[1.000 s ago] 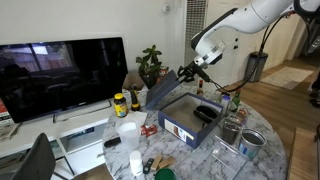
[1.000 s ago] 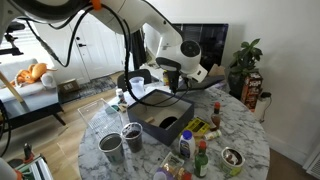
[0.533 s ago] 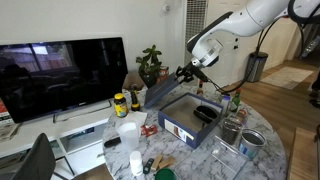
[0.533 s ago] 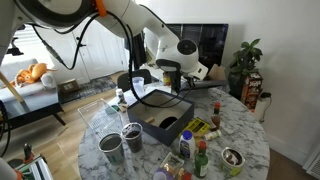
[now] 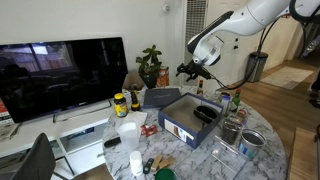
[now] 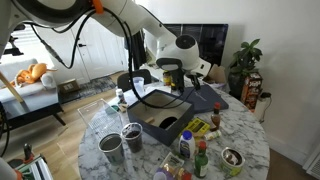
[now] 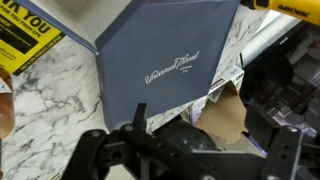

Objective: Remove the lid from the box, remove the black purse, put it on the table and then put the transparent storage box in the box

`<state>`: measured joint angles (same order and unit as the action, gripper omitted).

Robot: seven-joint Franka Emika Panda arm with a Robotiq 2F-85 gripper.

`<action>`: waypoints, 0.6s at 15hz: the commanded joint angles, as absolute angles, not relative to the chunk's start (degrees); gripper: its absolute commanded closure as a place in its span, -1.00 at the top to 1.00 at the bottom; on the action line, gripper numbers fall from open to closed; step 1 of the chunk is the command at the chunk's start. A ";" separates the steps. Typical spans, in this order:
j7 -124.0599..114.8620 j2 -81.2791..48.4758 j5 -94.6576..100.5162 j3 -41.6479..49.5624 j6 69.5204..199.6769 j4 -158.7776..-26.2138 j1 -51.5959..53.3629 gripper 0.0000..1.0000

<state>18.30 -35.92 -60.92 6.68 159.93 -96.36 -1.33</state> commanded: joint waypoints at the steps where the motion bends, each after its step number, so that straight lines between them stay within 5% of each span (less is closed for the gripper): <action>1: 12.43 -26.50 -47.14 6.74 154.29 -108.77 -1.31 1.00; 9: 8.20 -8.54 -26.78 2.90 138.35 -129.69 -1.23 1.00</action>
<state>11.57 -16.07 -33.89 4.30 142.33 -120.23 -1.57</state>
